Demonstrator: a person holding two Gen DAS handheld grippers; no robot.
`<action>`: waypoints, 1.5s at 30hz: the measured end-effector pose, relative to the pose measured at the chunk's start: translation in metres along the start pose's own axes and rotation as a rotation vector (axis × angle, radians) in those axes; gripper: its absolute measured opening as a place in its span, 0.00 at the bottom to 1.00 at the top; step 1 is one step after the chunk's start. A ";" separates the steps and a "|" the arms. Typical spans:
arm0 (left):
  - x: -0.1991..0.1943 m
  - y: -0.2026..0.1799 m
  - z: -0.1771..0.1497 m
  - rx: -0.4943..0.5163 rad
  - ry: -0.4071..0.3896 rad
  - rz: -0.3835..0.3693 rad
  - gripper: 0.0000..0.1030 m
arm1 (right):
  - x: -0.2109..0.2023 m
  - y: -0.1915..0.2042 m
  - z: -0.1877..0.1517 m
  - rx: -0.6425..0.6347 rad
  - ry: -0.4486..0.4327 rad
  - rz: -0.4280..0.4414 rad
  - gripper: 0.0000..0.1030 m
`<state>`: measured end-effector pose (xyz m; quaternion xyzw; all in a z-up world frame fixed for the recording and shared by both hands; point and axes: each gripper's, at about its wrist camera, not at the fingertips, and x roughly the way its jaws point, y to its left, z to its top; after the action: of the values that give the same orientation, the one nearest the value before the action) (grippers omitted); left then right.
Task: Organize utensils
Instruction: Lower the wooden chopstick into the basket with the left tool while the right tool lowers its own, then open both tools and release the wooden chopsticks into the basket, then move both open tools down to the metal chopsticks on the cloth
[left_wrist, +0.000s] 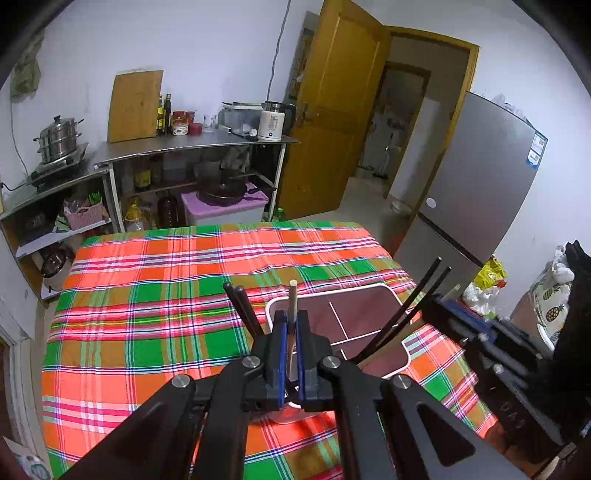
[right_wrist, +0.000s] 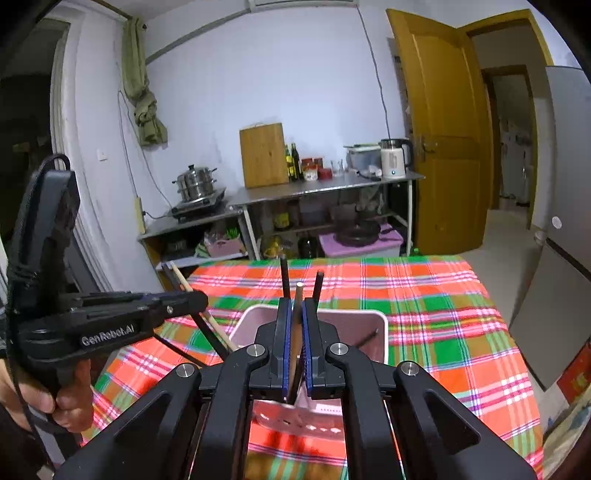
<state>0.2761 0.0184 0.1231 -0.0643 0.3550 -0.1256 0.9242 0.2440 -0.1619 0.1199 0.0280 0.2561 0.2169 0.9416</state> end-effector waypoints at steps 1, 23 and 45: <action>0.001 0.000 0.000 -0.001 0.002 0.003 0.04 | 0.003 0.000 -0.002 0.003 0.016 0.002 0.05; -0.062 -0.008 -0.021 0.001 -0.099 0.007 0.24 | -0.039 -0.011 -0.012 0.023 0.003 -0.004 0.16; -0.087 -0.020 -0.138 -0.042 -0.001 -0.014 0.24 | -0.095 -0.019 -0.089 0.087 0.094 -0.002 0.16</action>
<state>0.1172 0.0189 0.0808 -0.0864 0.3564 -0.1245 0.9220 0.1338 -0.2241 0.0839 0.0582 0.3094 0.2056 0.9266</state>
